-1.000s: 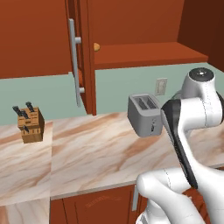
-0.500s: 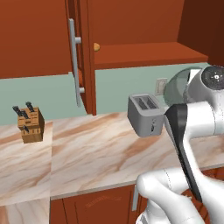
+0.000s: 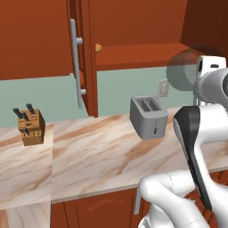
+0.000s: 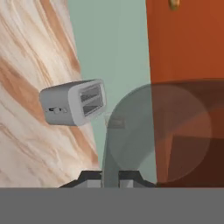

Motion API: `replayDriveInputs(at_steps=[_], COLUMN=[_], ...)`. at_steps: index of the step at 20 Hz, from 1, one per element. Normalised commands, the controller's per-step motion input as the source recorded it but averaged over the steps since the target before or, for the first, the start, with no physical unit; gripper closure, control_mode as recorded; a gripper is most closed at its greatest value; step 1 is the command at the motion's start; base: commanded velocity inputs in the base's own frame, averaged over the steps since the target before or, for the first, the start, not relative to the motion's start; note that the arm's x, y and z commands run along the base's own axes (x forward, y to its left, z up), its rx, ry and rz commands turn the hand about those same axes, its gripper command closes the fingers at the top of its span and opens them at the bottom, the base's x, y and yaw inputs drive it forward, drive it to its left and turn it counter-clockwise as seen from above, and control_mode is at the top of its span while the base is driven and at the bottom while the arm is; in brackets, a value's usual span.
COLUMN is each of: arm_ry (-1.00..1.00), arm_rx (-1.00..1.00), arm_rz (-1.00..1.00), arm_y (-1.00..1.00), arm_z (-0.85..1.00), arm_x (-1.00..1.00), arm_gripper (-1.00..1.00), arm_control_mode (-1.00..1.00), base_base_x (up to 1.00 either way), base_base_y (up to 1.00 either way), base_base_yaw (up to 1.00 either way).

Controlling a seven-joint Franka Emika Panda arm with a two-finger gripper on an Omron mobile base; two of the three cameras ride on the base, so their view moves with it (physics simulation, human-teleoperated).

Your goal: Pick the jar and jar from the dining table and place them in the open cabinet. Close the cabinet after placing the objects.

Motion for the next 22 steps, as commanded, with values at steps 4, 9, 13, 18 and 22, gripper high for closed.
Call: replayDriveInputs(at_steps=[4,9,13,18,22], arm_ry=[-0.01,0.0,0.05,0.17,0.25], arm_rx=[-0.05,-0.03,-0.01,0.0,0.0], arm_rz=[0.11,0.1,0.05,0.0,0.0], arm_y=[0.0,0.0,0.0,0.0,0.0], arm_z=[0.63,0.61,0.51,0.17,0.01], arm_x=[0.45,0.55,0.65,0.79,0.79], arm_gripper=[1.0,1.0,1.0,1.0,1.0], arm_control_mode=[-1.0,-1.0,-1.0,-1.0,-1.0], base_base_x=[0.0,0.0,0.0,0.0,0.0], base_base_y=[0.0,0.0,0.0,0.0,0.0], base_base_yaw=[0.0,0.0,0.0,0.0,0.0])
